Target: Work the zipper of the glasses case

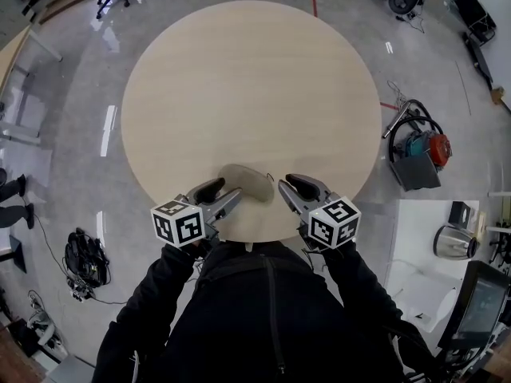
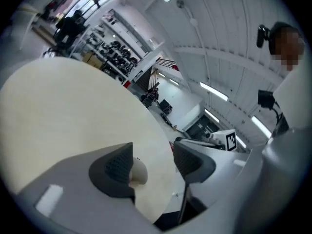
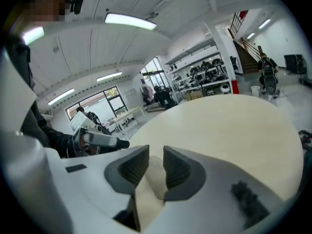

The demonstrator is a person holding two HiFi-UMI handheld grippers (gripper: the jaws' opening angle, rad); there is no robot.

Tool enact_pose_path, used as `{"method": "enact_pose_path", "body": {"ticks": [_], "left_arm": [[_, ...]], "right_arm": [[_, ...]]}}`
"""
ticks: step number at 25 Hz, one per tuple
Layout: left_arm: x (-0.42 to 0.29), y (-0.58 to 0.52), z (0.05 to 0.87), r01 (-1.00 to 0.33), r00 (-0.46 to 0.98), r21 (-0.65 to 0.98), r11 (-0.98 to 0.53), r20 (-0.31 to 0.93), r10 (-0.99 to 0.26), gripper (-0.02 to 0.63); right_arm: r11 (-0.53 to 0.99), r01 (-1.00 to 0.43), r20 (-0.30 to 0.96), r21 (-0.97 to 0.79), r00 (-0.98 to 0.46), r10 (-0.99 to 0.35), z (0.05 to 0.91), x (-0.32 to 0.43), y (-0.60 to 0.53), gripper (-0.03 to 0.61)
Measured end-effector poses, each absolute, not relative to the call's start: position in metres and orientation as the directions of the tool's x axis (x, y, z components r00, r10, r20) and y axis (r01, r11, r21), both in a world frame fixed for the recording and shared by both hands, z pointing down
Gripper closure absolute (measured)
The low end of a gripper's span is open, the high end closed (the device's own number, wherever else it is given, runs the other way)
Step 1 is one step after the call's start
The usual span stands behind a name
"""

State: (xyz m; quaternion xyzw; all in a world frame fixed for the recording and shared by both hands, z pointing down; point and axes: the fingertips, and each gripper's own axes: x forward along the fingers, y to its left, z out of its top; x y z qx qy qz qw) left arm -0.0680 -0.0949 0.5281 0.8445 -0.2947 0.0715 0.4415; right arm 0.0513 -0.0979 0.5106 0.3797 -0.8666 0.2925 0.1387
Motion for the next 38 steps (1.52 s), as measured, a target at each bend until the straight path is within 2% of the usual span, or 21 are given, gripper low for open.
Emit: {"method": "enact_pose_path", "body": {"ticks": [4,5,7,8,18,38], "left_arm": [[-0.055,-0.090,0.493,-0.623,0.781,0.471,-0.625,0.422,-0.461,0.539],[-0.051,-0.088,0.482,-0.621,0.781,0.435,-0.652,0.411,-0.470,0.573],[-0.046,-0.087,0.463,-0.610,0.790,0.401,-0.683,0.377,-0.484,0.596],[-0.045,-0.088,0.455,-0.607,0.793,0.398,-0.688,0.360,-0.491,0.606],[-0.037,-0.099,0.382,-0.574,0.815,0.405,-0.712,0.197,-0.545,0.607],[-0.040,-0.098,0.398,-0.602,0.794,0.433,-0.671,0.239,-0.559,0.607]], "right_arm": [[0.529,-0.715,0.391,-0.457,-0.696,-0.602,0.480,0.052,-0.090,0.489],[0.534,-0.711,0.377,-0.459,-0.699,-0.607,0.472,0.052,-0.089,0.507],[0.553,-0.699,0.344,-0.453,-0.710,-0.615,0.454,0.052,-0.088,0.565],[0.567,-0.690,0.326,-0.449,-0.718,-0.615,0.446,0.050,-0.088,0.574],[0.655,-0.681,0.156,-0.327,-0.723,-0.673,0.358,0.036,-0.093,0.574],[0.633,-0.725,0.197,-0.271,-0.686,-0.701,0.367,0.044,-0.092,0.574]]}}
